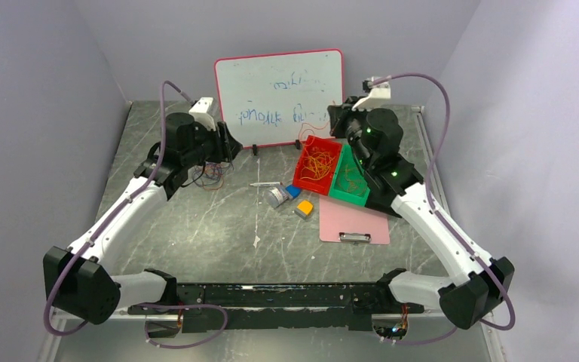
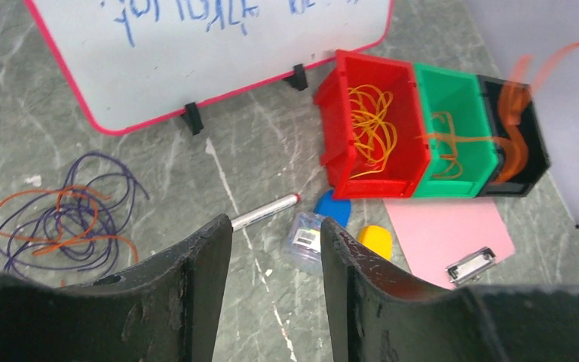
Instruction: Untangle the cables
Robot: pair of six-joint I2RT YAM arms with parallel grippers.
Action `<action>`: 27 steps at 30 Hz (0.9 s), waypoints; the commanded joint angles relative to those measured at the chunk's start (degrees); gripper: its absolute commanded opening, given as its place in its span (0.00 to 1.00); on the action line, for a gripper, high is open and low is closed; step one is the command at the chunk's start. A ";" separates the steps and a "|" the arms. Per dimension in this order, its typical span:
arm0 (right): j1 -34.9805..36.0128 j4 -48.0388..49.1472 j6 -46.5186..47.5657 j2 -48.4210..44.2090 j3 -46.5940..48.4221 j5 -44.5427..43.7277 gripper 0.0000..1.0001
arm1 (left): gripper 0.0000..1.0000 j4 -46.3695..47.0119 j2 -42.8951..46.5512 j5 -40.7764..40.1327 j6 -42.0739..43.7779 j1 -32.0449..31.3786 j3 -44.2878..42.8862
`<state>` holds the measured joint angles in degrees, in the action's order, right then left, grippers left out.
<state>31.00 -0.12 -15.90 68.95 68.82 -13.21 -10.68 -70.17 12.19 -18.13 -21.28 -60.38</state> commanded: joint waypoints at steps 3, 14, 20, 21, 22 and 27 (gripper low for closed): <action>-4.99 -4.53 1.47 -3.56 -3.06 -3.80 0.00 | 0.51 -3.06 -2.51 -4.64 0.70 -0.25 -2.85; -12.64 -7.61 1.17 -4.48 -6.51 -4.10 0.00 | 0.50 -3.75 -4.88 -5.37 -0.05 -0.23 -2.66; -14.51 -8.00 0.26 -2.68 -7.66 -4.56 0.00 | 0.50 -4.07 -5.15 -5.70 -0.09 -0.26 -2.31; -14.68 -8.16 0.23 -2.26 -7.72 -4.81 0.00 | 0.50 -3.96 -5.23 -5.83 -0.07 -0.26 -2.17; -14.82 -8.48 0.13 -1.81 -7.80 -5.11 0.00 | 0.50 -3.92 -5.30 -5.84 -0.17 -0.26 -2.07; -15.09 -10.33 -0.40 0.29 -8.44 -7.13 0.00 | 0.50 -4.10 -5.99 -5.56 -0.23 -0.25 -1.93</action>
<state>16.45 -8.60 -15.59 68.01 61.28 -17.82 -14.20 -75.46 7.51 -18.02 -21.28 -61.34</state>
